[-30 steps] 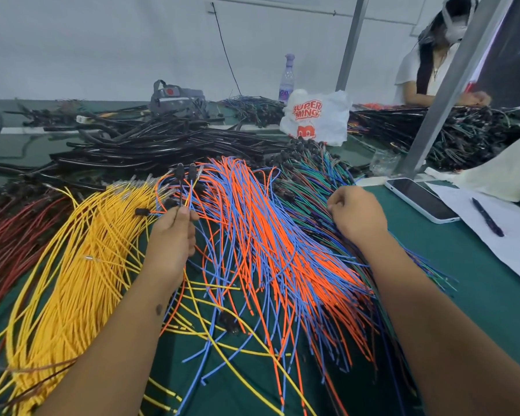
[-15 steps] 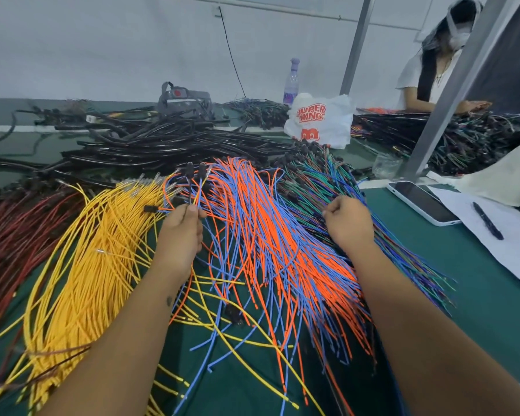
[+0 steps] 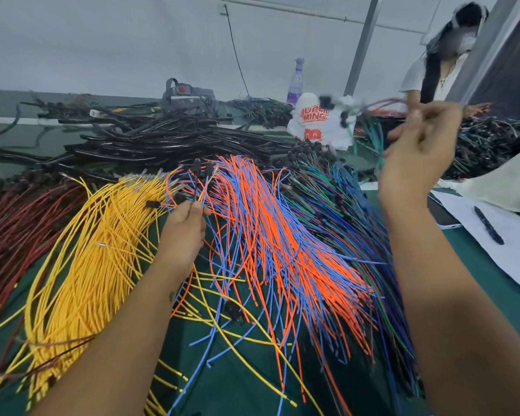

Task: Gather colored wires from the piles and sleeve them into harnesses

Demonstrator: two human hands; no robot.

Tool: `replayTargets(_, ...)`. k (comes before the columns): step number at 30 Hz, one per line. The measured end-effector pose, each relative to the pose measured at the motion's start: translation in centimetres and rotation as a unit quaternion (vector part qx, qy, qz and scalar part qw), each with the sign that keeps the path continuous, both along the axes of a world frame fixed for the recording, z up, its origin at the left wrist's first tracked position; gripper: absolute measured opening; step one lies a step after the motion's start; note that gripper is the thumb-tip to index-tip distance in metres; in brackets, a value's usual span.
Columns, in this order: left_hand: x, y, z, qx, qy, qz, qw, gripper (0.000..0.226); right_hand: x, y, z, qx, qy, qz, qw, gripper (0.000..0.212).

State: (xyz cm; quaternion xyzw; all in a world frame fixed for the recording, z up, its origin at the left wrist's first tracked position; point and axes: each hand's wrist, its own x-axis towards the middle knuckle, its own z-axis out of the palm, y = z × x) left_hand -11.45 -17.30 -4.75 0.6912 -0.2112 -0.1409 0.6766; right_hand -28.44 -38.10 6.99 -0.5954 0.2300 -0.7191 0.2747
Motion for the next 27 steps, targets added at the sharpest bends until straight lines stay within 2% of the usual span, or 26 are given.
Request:
replayTargets(2,-0.1,0.0,0.1,-0.005,0.004,-0.002,1.0,0.031,-0.2,0.0,0.3,-0.001,-0.022,0.008,1.0,0.018)
replayTargets(3,-0.1,0.1,0.1,-0.007,0.005,-0.004,1.0,0.031,-0.3,-0.3,0.1,0.013,0.009,0.014,1.0,0.016)
replayTargets(5,-0.1,0.1,0.2,-0.01,0.005,-0.005,1.0,0.031,-0.3,-1.3,-0.4,0.051,0.18,0.027,0.982,0.01)
replayTargets(6,-0.2,0.1,0.2,-0.01,0.004,-0.005,1.0,0.031,-0.4,-1.8,-1.0,0.079,0.28,0.043,0.956,0.008)
replayTargets(7,-0.1,0.1,0.2,-0.009,0.001,-0.004,1.0,0.032,-0.5,-2.2,-1.6,0.11,0.349,0.063,0.928,0.008)
replayTargets(8,-0.1,0.1,0.2,-0.008,-0.002,-0.002,1.0,0.032,-0.6,-2.4,-2.2,0.136,0.381,0.076,0.912,0.007)
replayTargets(13,0.0,0.0,0.1,-0.002,-0.005,0.005,1.0,0.033,-0.7,-2.9,-4.9,0.183,0.412,0.066,0.89,0.008)
replayTargets(16,0.0,0.0,0.1,0.004,-0.003,0.009,1.0,0.032,-0.2,-3.0,-6.5,0.219,0.487,0.122,0.837,0.017)
replayTargets(18,0.0,0.0,0.2,0.003,0.0,0.01,1.0,0.032,0.1,-2.7,-7.4,0.204,0.549,0.118,0.802,0.038)
replayTargets(19,-0.1,0.0,0.2,0.002,0.003,0.01,1.0,0.032,0.3,-2.7,-7.8,0.168,0.544,0.088,0.818,0.036)
replayTargets(20,-0.1,0.0,0.2,0.002,0.005,0.011,1.0,0.032,0.4,-2.6,-8.1,0.13,0.508,0.058,0.85,0.026)
replayTargets(21,-0.2,0.0,0.3,0.002,0.006,0.011,1.0,0.032,0.4,-2.3,-8.3,0.107,0.446,0.036,0.888,0.025)
replayTargets(23,-0.2,0.0,0.3,0.003,0.006,0.009,1.0,0.032,0.4,-1.5,-8.4,0.103,0.337,0.033,0.935,0.046)
replayTargets(25,-0.2,0.0,0.4,0.0,0.009,0.01,1.0,0.032,0.5,-0.6,-8.0,0.147,0.308,0.133,0.93,0.058)
replayTargets(27,-0.3,0.0,0.4,-0.003,0.013,0.011,1.0,0.031,0.8,0.1,-7.7,0.16,0.387,0.236,0.877,0.064)
